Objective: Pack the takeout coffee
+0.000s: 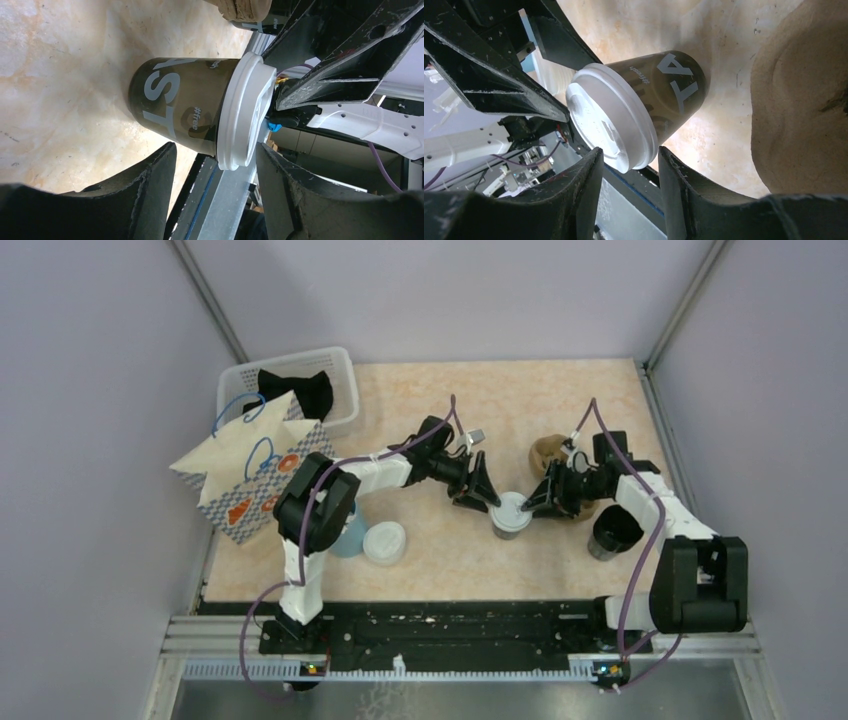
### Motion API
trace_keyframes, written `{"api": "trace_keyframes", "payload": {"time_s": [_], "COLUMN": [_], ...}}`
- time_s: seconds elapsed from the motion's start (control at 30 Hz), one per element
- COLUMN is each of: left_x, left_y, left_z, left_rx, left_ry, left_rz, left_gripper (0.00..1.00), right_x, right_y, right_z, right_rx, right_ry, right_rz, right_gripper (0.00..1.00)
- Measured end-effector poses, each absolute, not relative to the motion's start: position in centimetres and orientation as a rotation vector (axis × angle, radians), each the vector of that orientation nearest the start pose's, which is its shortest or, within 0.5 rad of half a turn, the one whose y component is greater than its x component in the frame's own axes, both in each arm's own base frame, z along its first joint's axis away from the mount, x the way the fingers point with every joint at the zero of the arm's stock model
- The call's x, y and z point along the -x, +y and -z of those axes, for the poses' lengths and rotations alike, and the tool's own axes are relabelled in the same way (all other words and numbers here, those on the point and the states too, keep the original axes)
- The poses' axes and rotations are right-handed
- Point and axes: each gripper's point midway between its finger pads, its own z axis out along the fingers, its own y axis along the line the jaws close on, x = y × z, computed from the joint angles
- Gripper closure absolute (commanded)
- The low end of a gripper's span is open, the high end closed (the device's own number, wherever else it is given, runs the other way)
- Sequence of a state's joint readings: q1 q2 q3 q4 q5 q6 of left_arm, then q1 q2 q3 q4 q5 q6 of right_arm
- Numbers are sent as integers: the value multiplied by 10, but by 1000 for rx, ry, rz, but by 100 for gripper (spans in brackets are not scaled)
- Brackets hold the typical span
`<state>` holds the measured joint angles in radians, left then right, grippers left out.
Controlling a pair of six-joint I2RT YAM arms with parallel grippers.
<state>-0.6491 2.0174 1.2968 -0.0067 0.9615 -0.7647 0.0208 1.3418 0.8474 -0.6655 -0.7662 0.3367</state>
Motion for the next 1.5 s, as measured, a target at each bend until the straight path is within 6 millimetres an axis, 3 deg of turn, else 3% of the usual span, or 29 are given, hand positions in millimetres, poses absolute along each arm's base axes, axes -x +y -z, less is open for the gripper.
{"api": "trace_keyframes", "payload": {"time_s": [0.2, 0.6, 0.83, 1.07, 1.23, 1.37, 1.5], "left_x": [-262, -264, -259, -261, -262, -264, -265], "left_y": [-400, -394, -392, -392, -391, -390, -390], "left_z": [-108, -101, -96, -98, -98, -99, -99], "left_rx": [-441, -419, -416, -425, -418, -411, -414], "left_ry": [2578, 2595, 2605, 2598, 2625, 2634, 2638], "left_rz": [1733, 1714, 1720, 1716, 1688, 1672, 1661], "left_gripper": [46, 51, 51, 50, 49, 49, 49], "right_x": [-235, -242, -238, -239, -239, -231, -224], "right_y": [137, 138, 139, 135, 131, 130, 129], "right_z": [-109, -105, -96, -100, -113, -125, -124], "right_rx": [-206, -224, -327, -349, -310, -276, -292], "right_ry": [2672, 2647, 2618, 2632, 2623, 2597, 2583], "right_rz": [-1157, -1162, -1255, -1234, -1204, -1193, -1186], "right_gripper": [62, 62, 61, 41, 36, 44, 63]}}
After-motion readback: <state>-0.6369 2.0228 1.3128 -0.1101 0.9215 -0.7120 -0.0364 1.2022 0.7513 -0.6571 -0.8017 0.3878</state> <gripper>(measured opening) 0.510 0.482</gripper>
